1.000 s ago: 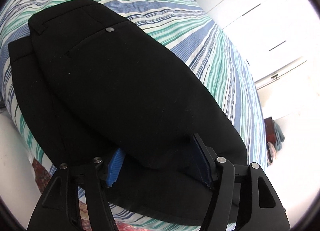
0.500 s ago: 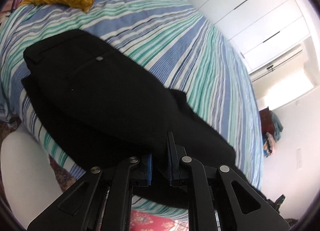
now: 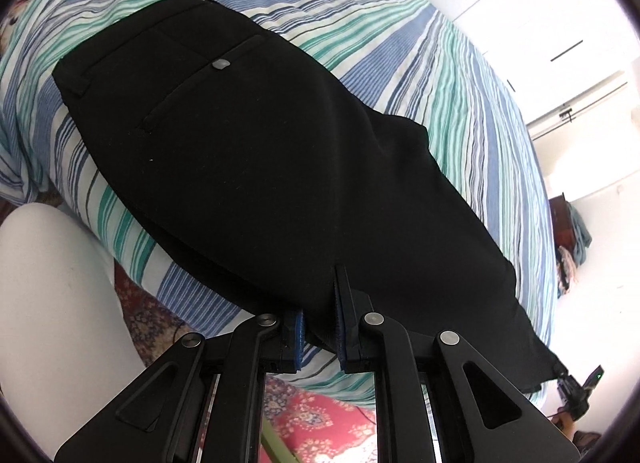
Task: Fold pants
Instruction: 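Lay the hems over the waistband and open the right gripper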
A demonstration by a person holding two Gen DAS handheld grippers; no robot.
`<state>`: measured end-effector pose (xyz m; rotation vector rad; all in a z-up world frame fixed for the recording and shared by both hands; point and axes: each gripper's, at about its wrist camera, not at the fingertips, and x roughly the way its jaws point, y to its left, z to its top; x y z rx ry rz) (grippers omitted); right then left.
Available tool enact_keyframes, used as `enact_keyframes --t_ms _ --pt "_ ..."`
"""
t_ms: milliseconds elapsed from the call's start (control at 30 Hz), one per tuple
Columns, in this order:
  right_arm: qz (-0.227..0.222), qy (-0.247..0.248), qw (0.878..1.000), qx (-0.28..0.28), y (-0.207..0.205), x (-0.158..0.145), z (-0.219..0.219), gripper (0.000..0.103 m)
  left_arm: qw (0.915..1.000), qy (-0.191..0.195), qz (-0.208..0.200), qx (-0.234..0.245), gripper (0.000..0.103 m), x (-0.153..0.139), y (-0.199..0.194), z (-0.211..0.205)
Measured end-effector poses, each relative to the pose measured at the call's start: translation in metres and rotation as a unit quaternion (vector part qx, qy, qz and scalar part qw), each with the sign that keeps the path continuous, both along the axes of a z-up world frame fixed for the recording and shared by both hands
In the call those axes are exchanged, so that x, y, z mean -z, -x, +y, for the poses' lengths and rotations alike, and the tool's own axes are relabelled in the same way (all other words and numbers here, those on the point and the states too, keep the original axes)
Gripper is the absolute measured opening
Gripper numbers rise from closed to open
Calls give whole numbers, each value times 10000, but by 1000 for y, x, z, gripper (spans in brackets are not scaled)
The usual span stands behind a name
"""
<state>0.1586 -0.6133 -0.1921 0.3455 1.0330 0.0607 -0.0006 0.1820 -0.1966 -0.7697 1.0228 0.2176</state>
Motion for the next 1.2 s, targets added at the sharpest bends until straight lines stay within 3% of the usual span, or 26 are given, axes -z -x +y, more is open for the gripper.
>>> enact_keyframes --t_ms 33,67,133,200,267,367,533,567,600,667,733,800,1000,1200 --pt "-103 38 9999 -16 2 -4 0 7 10000 14 24 -3 11 2 2 0" --pt "96 81 9999 1 2 4 -3 7 10000 17 52 -2 11 5 2 0" --pt "901 -125 9958 95 0 37 -14 7 10000 41 79 24 11 9 1 -1" --pt "1037 -445 9932 279 3 48 -23 7 10000 19 78 45 11 7 0 -1" --pt "896 -496 9943 289 4 39 -25 7 9999 2 111 64 11 8 -2 -2" --pt "639 -192 9976 158 -1 23 -15 7 9999 -18 126 85 11 9 -5 -2" --pt "-700 252 9958 -533 -8 -53 15 7 9998 -76 124 109 11 12 -8 -5" --pt "-607 272 9959 -610 -9 -52 15 7 9998 -64 134 108 11 13 -9 -5" --pt "-226 262 9976 -601 -13 -40 11 7 9998 -46 144 109 11 15 -9 -5" --pt "738 115 9969 -257 -19 3 -7 7 9998 -19 158 145 11 15 -11 -6" --pt "1129 -326 9930 107 -8 39 -27 7 9997 -39 166 179 11 13 -11 -7" --pt "1052 -571 9923 332 1 50 -33 7 9997 -51 147 185 10 8 -11 -8" --pt "946 -467 9938 365 3 49 -33 7 9998 -42 52 177 10 -1 -8 -10" --pt "978 -505 9931 415 4 50 -32 7 9997 -28 217 145 10 14 -9 -9"
